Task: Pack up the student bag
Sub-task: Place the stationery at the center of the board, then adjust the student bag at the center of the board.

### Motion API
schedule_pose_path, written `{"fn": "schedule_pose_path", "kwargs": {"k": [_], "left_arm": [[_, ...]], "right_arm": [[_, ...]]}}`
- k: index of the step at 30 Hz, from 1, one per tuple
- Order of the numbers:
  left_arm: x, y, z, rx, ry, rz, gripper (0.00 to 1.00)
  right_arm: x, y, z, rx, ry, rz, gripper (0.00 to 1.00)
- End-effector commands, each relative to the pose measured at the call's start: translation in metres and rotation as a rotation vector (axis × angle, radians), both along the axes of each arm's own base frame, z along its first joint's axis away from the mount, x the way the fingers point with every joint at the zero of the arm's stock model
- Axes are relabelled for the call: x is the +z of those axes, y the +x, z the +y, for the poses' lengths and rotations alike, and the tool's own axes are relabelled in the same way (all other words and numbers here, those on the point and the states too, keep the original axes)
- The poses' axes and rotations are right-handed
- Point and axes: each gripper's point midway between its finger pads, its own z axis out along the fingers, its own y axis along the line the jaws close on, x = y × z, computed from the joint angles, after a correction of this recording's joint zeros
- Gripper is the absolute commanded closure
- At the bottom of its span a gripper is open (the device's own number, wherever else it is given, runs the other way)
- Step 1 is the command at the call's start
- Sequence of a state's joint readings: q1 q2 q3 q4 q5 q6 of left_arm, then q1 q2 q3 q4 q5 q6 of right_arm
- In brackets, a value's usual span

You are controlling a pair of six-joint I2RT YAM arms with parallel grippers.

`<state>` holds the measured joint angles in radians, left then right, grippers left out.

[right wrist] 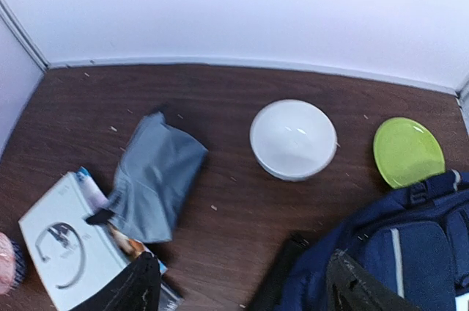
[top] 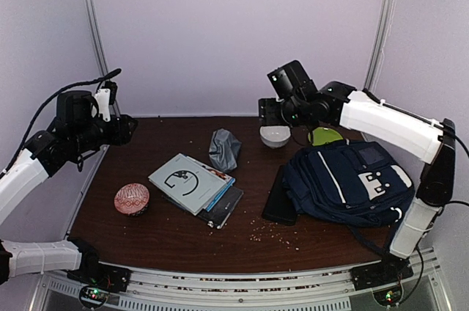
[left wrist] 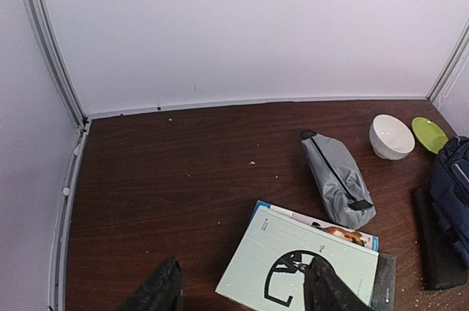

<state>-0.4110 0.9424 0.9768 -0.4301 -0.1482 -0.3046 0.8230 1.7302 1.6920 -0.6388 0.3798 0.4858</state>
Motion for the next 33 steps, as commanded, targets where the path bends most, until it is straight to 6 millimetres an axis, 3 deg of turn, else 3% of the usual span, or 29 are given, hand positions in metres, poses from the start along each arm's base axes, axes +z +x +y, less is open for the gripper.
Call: {"fn": "schedule_pose_path", "kwargs": {"k": [1,5,14,24,30,33], "left_arm": [[0.024,0.0,-0.002,-0.018,-0.029,-0.057,0.04],[0.024,-0.001,-0.003,-0.025,-0.034,-0.06,0.05],[0.022,0.0,0.001,-0.005,-0.018,-0.06,0.05],[0.022,0.0,-0.001,-0.014,-0.02,-0.056,0.05],[0.022,0.0,-0.002,-0.018,-0.025,-0.055,0.05],[0.019,0.002,-0.002,-0.016,-0.021,-0.047,0.05]], "right_arm": [[-0.074,-0.017,-0.059,-0.078,-0.174,0.128,0.24],[-0.096,-0.026,-0.071,-0.076,-0.172,0.142,0.33],[-0.133,-0.014,-0.081,-0.109,-0.117,0.244,0.57],[-0.166,-0.016,-0.086,-0.11,-0.092,0.332,0.63],[-0.186,-0.02,-0.075,-0.087,-0.037,0.395,0.82],[-0.185,-0.023,-0.076,-0.085,-0.024,0.397,1.0]]}}
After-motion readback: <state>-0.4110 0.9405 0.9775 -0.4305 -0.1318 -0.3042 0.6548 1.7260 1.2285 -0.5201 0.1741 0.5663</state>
